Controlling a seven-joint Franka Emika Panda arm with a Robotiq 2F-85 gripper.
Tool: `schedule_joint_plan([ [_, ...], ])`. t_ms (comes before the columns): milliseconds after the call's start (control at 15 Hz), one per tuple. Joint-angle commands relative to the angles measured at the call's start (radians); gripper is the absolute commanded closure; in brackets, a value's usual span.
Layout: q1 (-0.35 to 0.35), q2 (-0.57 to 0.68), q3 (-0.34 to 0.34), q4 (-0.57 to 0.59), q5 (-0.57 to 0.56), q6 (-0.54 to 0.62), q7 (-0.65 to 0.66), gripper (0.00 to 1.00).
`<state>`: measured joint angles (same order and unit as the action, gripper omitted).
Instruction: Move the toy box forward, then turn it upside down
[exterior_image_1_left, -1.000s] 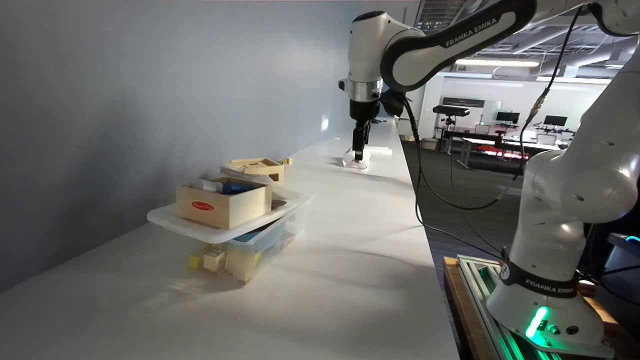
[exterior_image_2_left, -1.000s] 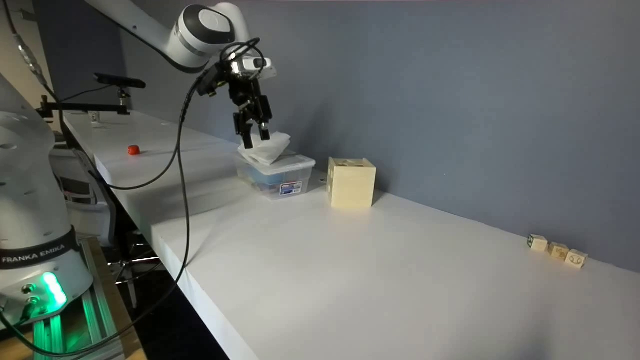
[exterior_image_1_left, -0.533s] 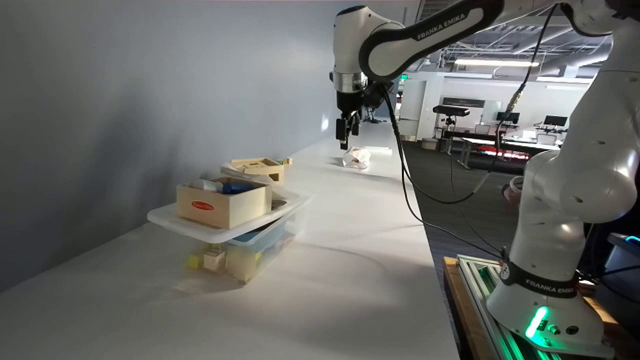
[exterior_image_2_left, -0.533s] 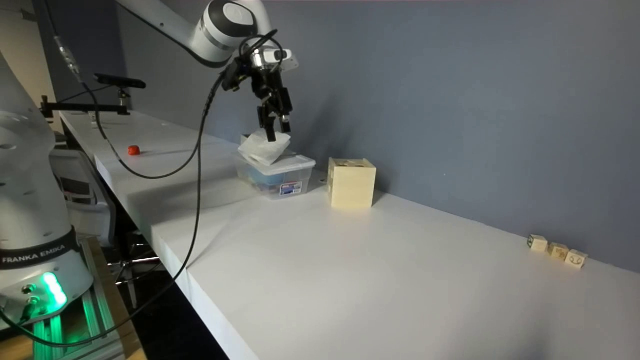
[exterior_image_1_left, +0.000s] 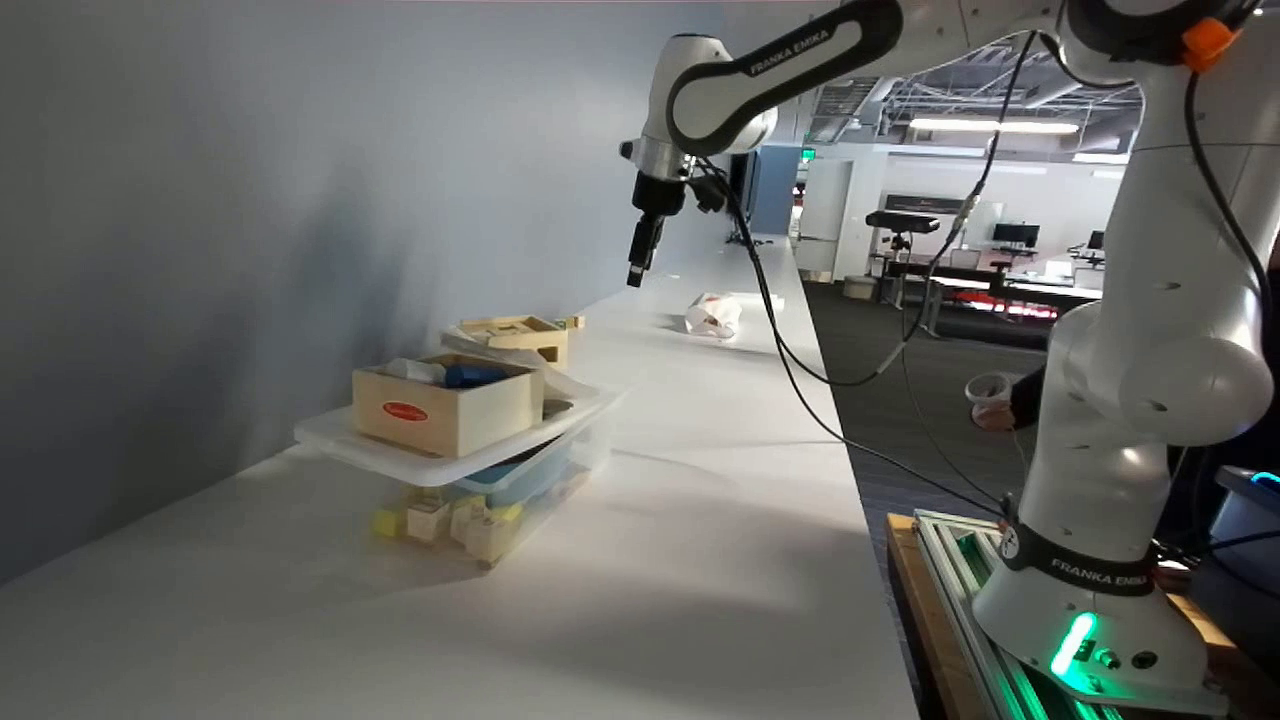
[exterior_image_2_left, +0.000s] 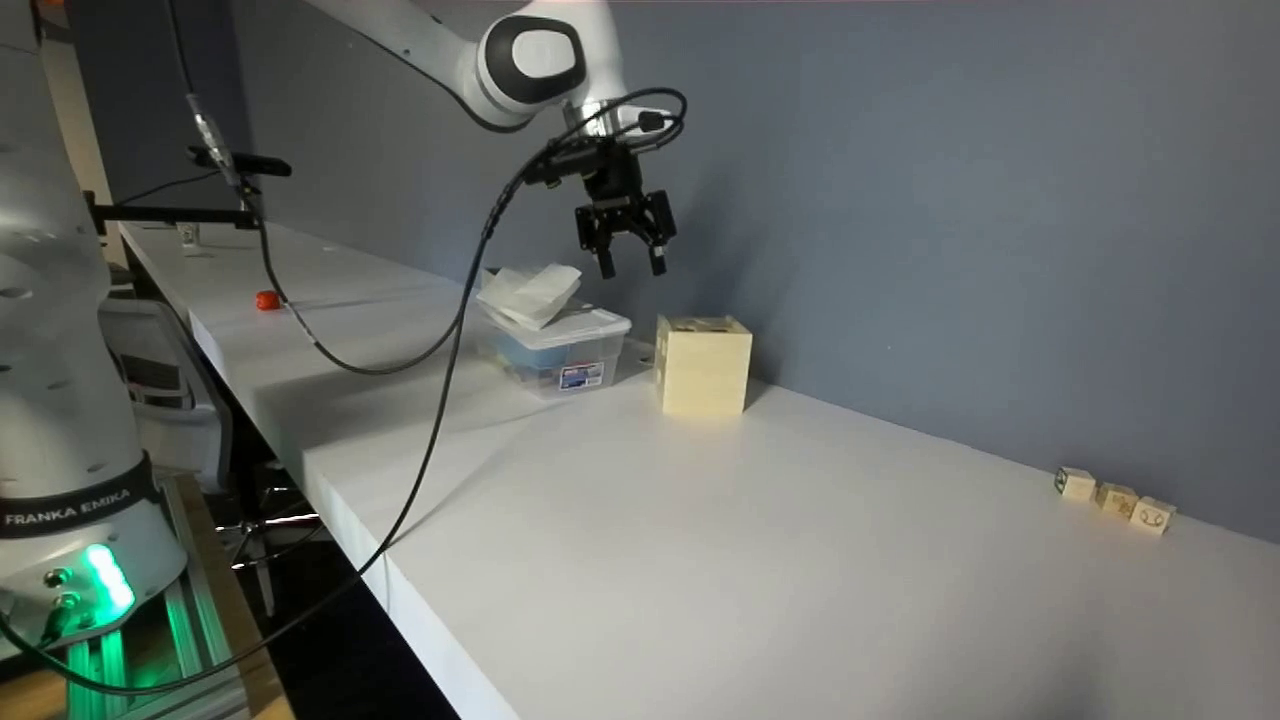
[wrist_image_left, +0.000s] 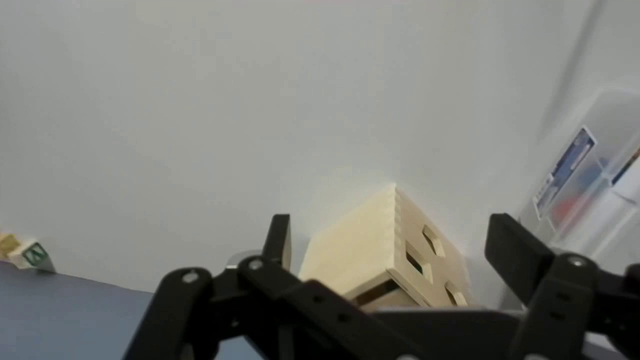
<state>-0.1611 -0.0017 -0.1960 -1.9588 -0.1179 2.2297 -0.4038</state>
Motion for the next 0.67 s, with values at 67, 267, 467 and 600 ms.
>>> schedule_joint_plan([
  [67, -0.021, 0.195, 0.027, 0.284, 0.266, -0.203, -0.222, 0.0],
  [267, -0.024, 0.162, 0.037, 0.223, 0.226, -0.154, -0.189, 0.0],
  [467, -0.027, 0.184, 0.042, 0.254, 0.229, -0.169, -0.191, 0.0],
  [600, -0.028, 0.171, 0.048, 0.226, 0.232, -0.123, -0.237, 0.0],
])
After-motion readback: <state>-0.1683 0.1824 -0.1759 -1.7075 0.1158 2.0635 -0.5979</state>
